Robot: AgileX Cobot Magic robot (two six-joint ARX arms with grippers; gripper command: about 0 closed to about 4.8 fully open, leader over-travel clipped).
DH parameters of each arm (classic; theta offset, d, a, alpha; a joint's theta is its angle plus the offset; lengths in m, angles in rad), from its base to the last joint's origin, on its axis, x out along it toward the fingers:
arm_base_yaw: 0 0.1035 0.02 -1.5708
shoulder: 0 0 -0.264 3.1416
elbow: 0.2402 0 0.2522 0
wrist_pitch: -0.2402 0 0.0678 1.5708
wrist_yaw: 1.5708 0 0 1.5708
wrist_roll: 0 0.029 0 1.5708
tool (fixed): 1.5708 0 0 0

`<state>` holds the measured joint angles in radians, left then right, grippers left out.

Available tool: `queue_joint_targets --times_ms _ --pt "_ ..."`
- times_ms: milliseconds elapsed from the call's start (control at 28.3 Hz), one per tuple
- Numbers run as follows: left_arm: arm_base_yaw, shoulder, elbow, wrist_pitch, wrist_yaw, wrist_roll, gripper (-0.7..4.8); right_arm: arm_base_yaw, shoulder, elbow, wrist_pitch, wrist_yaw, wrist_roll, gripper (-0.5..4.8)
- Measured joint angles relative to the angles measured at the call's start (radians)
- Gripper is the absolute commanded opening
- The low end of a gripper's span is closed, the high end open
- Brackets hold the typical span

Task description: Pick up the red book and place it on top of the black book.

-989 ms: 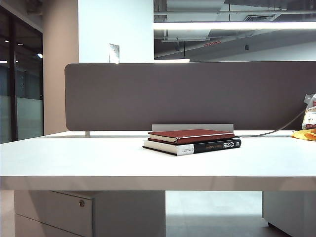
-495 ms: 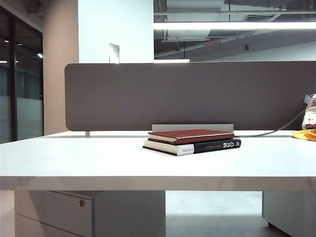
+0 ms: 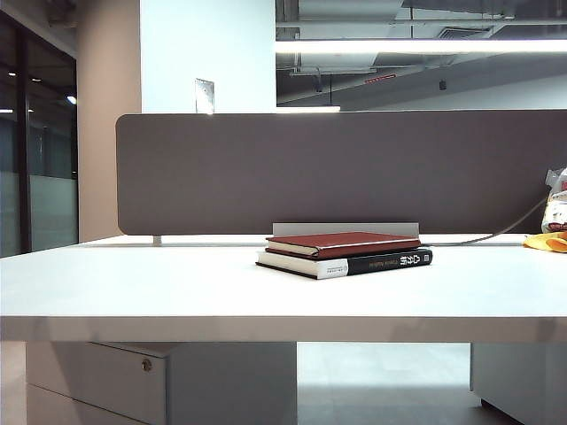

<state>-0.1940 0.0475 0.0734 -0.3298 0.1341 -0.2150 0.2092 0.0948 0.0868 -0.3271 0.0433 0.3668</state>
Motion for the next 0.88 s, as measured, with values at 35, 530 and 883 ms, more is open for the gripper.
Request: queue_joint_targets --times_ms 35,530,883 --pt "0.0 -0.003 -0.011 -0.002 0.0 0.0 -0.05 0.001 0.0 -0.01 -0.002 0.002 0.0 -0.06" --pt "0.0 -0.008 -0.022 0.042 -0.006 0.077 -0.05 0.001 -0.022 -0.035 0.016 0.014 -0.021 -0.06" --pt "0.0 -0.008 -0.022 0.046 0.07 0.068 -0.02 0.001 -0.022 -0.035 0.015 0.026 -0.024 -0.05"
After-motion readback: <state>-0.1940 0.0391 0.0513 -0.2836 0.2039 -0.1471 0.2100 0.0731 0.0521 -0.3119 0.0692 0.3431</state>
